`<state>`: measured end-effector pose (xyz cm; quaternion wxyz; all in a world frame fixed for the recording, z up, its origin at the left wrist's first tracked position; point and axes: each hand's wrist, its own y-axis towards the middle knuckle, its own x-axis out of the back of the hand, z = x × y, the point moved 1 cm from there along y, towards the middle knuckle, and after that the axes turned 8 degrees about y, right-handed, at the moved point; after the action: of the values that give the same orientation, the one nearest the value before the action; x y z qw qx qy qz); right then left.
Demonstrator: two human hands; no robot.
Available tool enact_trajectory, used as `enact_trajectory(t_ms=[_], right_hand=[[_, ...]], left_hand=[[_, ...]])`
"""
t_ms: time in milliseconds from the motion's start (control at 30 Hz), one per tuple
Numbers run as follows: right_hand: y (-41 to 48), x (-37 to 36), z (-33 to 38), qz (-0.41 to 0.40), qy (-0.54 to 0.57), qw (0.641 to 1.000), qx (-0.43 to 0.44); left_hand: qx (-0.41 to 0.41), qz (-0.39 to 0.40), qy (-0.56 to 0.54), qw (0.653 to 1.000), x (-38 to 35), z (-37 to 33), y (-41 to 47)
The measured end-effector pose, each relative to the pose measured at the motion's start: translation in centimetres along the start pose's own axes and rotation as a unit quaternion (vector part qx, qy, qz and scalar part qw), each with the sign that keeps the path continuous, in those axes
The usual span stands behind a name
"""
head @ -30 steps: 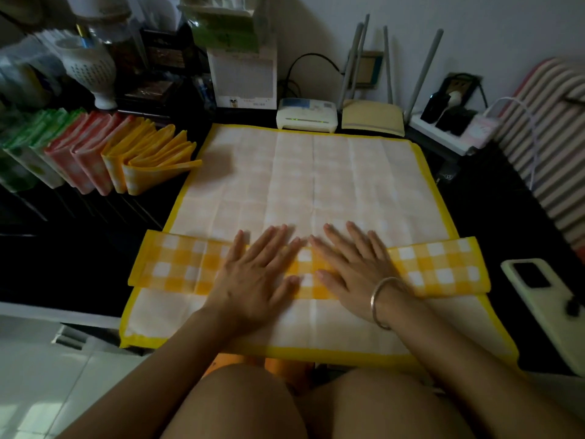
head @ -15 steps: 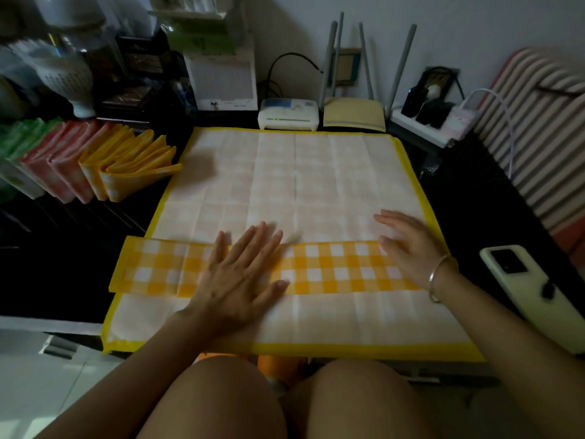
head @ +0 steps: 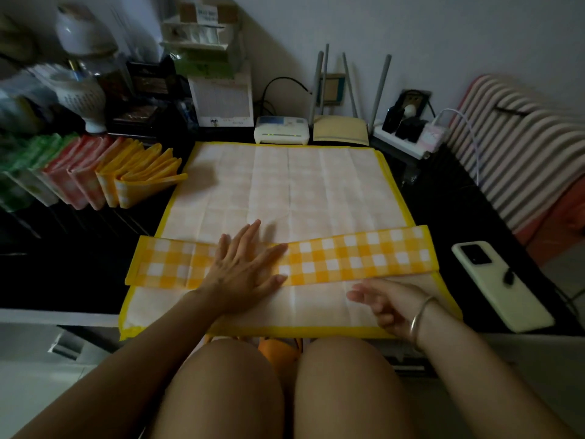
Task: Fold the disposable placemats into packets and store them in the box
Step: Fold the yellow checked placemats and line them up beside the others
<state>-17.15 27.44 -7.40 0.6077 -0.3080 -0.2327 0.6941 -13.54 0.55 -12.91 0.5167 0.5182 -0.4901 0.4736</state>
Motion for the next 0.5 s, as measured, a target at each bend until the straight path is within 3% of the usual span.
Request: enact_trajectory(t_ms=[133,267,400,500], right_hand=[[0.2,-1.5,0.4,0.000,0.121,0.992,-0.025],[0.8,-2.4,0.5,-0.020,0.087,0.996,-0.005],[0.7,-2.8,1.0,-0.061,0.031,0.990,0.123],[-0.3,-4.0,1.8,-0.054,-0.068,0.962,0.258]], left_hand=[[0.003,0.065,-0.011,0.998,1.1,0.0,0.9],[0.000,0.094,0.008,0.996,2.5,-0.1,1.9],[-0.020,0.058,0.071,0.996,3.4,-0.9,2.4],[-0.043,0.009,0.101,0.994,3.3,-1.1,2.0]])
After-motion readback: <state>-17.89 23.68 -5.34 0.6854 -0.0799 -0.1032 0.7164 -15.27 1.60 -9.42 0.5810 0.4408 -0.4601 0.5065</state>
